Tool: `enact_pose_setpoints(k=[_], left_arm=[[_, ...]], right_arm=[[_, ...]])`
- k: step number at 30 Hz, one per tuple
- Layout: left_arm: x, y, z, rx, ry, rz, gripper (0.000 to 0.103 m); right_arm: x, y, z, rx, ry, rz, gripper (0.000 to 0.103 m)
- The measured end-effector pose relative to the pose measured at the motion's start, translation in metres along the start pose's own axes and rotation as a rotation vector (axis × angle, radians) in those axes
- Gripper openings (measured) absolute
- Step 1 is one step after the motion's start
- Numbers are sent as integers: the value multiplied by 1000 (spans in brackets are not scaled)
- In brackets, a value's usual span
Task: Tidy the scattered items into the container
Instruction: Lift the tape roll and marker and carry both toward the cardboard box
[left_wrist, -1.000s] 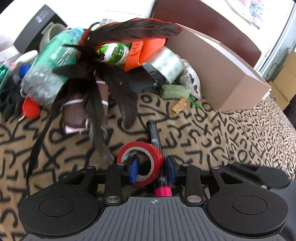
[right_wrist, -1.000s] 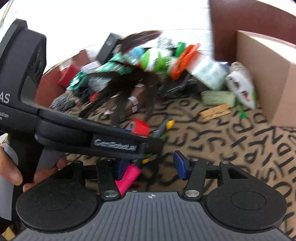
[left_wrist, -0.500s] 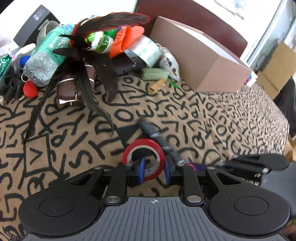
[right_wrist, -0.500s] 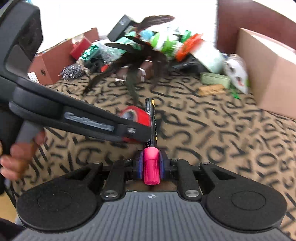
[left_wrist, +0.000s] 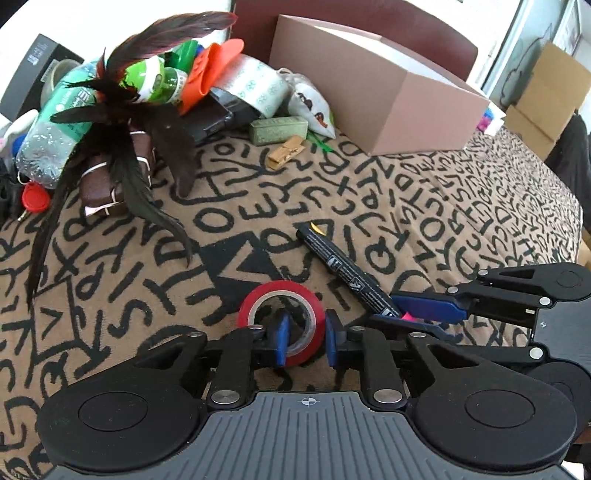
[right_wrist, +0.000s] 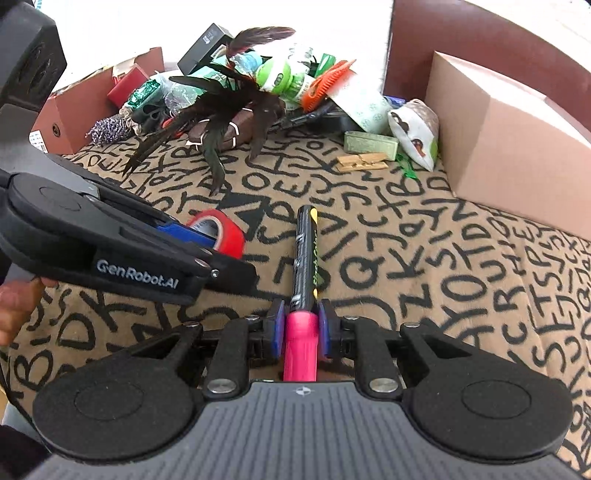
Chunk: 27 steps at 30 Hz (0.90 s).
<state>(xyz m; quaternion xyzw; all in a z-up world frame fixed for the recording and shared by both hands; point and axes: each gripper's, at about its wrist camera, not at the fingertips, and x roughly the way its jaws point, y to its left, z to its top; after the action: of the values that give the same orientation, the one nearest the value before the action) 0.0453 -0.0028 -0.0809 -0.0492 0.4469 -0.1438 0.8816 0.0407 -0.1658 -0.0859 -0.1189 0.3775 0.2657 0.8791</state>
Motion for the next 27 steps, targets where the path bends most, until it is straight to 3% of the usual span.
enact_pose_setpoints(k=[1,3,5,6,11,20,27], left_arm=[[0,1,0,-4,0,0,34],[2,1,1,-9,-6,5,33],[2,1,1,-3,-6,8,26],[2,0,1,2,-5,10,13],[5,-3,2,3,-5,16,16],[-2,-11,5,6,-18,39,7],[-19,-27,25,30,-68,21,7]], right_arm=[[1,0,1,1,-1,0,22],[2,-1,1,4,0,1,22],[4,-2,1,12,2,4,22],[5,-3,1,16,2,6,22],[7,-7,2,57,6,19,22],[2,-7,3,32,-12,35,18],[-19,-18,8,48,-75,40,18]])
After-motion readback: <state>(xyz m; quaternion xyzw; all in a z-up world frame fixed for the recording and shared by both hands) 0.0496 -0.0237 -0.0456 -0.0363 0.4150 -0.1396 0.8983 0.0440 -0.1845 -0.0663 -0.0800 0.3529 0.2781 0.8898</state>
